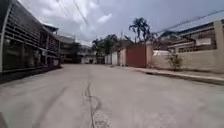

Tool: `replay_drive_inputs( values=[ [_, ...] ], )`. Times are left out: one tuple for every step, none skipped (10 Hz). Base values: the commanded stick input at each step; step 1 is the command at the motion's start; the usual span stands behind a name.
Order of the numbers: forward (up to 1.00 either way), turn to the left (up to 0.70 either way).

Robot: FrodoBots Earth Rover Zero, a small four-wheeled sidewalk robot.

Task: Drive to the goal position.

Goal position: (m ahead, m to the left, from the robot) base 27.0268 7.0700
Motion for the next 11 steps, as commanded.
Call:
replay_drive_inputs(
  values=[
    [1.0, 0.14],
    [1.0, 0.28],
    [1.0, 0.38],
    [1.0, 0.38],
    [1.0, 0.34],
    [1.0, 0.15],
    [1.0, 0.0],
    [1.0, 0.0],
    [1.0, 0.0],
    [1.0, 0.0],
    [1.0, 0.0]
  ],
)
